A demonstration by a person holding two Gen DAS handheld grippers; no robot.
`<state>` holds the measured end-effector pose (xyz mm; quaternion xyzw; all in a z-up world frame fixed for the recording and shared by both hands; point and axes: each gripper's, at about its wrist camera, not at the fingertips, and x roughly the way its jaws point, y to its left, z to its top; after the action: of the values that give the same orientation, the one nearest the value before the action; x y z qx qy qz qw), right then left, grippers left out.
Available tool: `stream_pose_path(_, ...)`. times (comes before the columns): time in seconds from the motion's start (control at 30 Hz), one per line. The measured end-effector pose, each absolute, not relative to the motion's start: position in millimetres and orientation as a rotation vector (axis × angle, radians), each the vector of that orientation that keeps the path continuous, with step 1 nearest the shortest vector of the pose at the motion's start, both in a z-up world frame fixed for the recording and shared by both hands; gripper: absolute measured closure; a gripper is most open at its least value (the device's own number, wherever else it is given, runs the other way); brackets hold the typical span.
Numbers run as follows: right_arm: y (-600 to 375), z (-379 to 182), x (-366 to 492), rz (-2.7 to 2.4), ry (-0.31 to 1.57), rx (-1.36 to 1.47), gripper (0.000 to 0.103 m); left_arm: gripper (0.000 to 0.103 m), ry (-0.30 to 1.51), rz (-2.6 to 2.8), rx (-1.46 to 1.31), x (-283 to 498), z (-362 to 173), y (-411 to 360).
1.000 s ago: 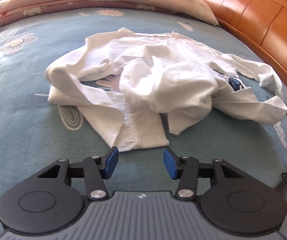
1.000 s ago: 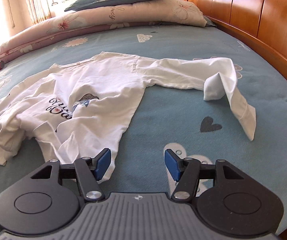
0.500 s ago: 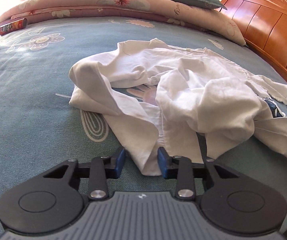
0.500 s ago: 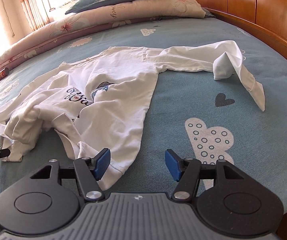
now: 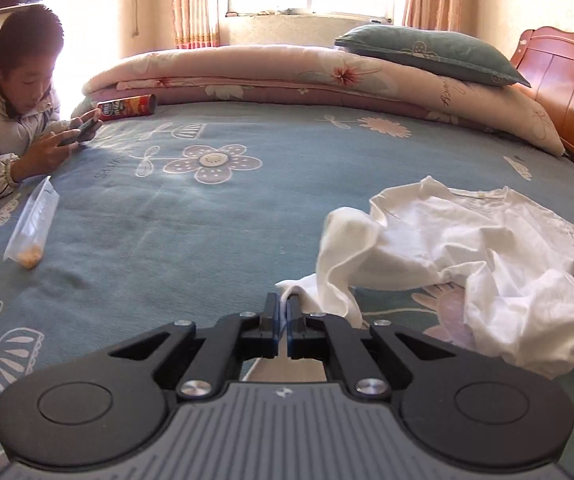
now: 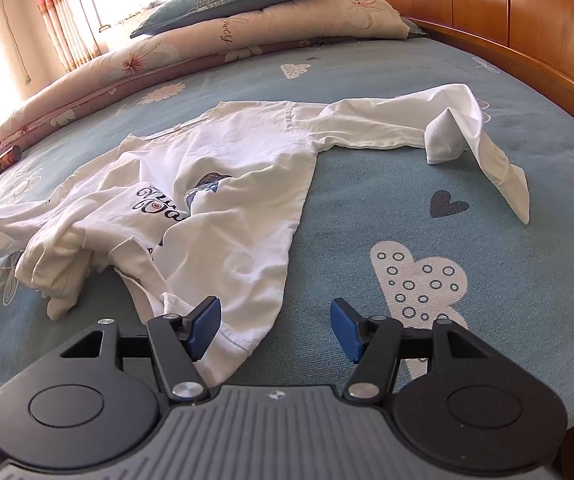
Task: Fold clothes
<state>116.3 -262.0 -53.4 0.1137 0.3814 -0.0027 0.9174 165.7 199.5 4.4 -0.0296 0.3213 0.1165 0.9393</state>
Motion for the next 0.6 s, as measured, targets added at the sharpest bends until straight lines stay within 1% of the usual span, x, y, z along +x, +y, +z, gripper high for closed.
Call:
stream_pose_path(0.23,-262,-53,118,-0.019,0.795,0.231,0.038,0.102,0.668,0.417,-0.132,186,3,282)
stream_pose_path(0.33,-261,-51,118,-0.032,0.796,0.213,0.038,0.102,0.675,0.437,-0.096,194,-1,291)
stream_pose_path(0.6,-255,-49,127,-0.059,0.803,0.176,0.038,0.102,0.699,0.428,-0.155,221,6,328)
